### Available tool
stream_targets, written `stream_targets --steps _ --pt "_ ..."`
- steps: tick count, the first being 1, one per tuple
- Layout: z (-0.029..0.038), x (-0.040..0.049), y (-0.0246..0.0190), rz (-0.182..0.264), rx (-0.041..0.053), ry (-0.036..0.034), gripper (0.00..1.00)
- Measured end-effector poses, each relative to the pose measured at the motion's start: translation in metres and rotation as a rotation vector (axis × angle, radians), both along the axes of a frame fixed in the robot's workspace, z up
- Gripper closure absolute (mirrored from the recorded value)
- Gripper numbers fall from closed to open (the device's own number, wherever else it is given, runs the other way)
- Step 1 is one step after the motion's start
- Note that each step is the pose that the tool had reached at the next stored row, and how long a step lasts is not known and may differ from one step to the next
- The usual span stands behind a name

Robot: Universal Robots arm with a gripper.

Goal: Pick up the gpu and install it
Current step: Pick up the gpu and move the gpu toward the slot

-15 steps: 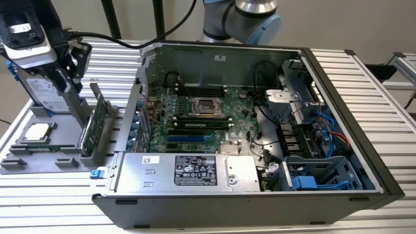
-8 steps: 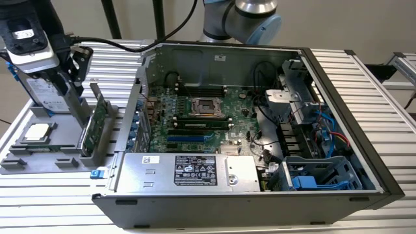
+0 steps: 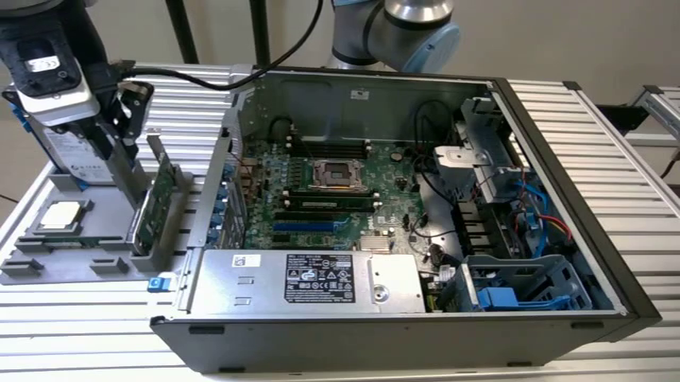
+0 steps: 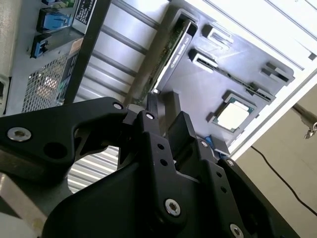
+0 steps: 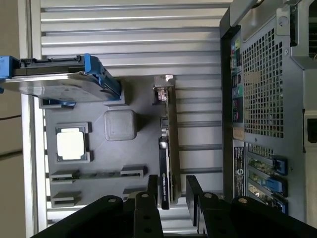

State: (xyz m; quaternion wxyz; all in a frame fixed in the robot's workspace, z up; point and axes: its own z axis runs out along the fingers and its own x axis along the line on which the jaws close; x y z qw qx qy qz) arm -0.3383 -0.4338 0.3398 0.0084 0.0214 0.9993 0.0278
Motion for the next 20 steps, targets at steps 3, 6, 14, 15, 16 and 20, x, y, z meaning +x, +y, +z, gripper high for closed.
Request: stream_targets --steps 3,6,14,15,16,20 --pt "-0.0017 0.0000 -0.0002 0.000 -0.0001 0.0001 0.00" --pt "-0.0035 0.0000 -0.0005 0.000 0.0000 0.0000 0.00" --pt "-0.0080 0.0000 -0.0008 0.000 0.0000 0.0000 0.00" --pt "-0.0085 0.0000 -0.0009 0.000 0.0000 0.0000 0.00" --pt "-0.0091 0.0000 -0.0010 0.000 0.0000 0.0001 0.00" --pt "-0.0114 0.0000 -0.0012 0.000 -0.0001 0.0001 0.00"
